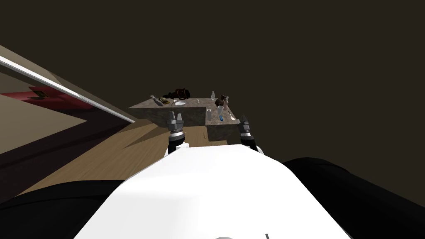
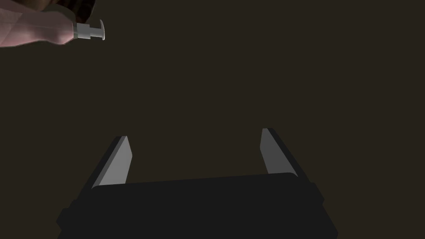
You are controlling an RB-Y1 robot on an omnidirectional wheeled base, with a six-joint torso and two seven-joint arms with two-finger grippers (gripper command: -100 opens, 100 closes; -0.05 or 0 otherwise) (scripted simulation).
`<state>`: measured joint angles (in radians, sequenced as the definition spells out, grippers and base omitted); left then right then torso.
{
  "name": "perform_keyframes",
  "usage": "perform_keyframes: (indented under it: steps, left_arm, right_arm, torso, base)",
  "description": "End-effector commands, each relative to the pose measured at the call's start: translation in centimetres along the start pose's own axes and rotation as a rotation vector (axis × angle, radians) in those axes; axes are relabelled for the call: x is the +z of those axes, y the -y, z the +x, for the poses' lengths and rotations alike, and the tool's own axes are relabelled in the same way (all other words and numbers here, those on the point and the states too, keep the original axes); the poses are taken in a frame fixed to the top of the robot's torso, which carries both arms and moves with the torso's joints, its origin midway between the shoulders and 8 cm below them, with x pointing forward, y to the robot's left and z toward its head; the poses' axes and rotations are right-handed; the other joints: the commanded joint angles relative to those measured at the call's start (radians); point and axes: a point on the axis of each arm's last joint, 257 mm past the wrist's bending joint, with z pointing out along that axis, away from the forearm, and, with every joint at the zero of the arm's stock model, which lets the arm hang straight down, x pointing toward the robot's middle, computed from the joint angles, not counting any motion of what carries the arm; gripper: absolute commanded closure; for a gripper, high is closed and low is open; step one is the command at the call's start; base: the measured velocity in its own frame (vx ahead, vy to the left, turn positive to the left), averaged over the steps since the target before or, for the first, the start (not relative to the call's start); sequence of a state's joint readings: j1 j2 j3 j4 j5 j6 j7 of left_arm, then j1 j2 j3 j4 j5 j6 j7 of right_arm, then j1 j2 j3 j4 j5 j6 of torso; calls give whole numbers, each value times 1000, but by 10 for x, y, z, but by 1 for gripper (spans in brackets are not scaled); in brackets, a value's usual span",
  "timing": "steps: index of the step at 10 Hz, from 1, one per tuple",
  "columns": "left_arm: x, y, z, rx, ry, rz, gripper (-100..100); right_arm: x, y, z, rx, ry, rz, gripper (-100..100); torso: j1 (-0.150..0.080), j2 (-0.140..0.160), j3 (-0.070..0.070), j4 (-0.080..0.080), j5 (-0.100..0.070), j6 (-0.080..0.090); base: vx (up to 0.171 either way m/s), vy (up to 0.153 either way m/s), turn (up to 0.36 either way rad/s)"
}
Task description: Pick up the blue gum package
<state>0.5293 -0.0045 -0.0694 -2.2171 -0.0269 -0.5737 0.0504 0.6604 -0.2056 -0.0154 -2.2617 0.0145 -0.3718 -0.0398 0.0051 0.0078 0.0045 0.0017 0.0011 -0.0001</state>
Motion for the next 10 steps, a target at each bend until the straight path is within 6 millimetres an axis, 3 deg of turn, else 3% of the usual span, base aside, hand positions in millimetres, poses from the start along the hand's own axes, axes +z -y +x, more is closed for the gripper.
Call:
perform_keyframes:
  steps: [1,3,4,5,6,7,8,9,10]
  left_arm:
    - [0,0,0,0,0,0,0]
    - [0,0,0,0,0,0,0]
    - [0,0,0,0,0,0,0]
    - [0,0,0,0,0,0,0]
    - [0,0,0,0,0,0,0]
    - [0,0,0,0,0,0,0]
    - [0,0,0,0,0,0,0]
    - [0,0,0,0,0,0,0]
    - [0,0,0,0,0,0,0]
  right_arm:
    - [-5,15,4,2,-23,34,-100]
    - [-32,54,5,26,-66,152,-100]
    - [-32,55,7,17,-83,153,-100]
    - [-49,75,6,32,-98,218,-100]
    - [-49,75,6,24,-113,219,-100]
    - [-67,95,5,38,-128,288,-100]
    - [-67,95,5,30,-142,289,-100]
    - [-88,115,3,43,-159,360,-100]
    - [-88,115,3,36,-171,361,-100]
  torso:
    - [0,0,0,0,0,0]
    - [-2,-3,-2,-1,0,0]
    - [-1,-3,-2,-1,0,0]
    - [-2,-3,-2,-1,0,0]
    - [-1,-3,-2,-1,0,0]
    - [-2,-4,-2,-1,0,0]
    - [-2,-4,-2,-1,0,0]
    - [-3,-5,-3,-1,0,0]
    - [-3,-5,-3,-1,0,0]
  base:
    - [-80,61,33]
    - [-60,63,199]
    - [-58,60,49]
    - [-64,76,157]
    - [-50,60,70]
    - [-47,70,188]
    - [-33,52,86]
    - [-29,57,174]
    - [-35,53,89]
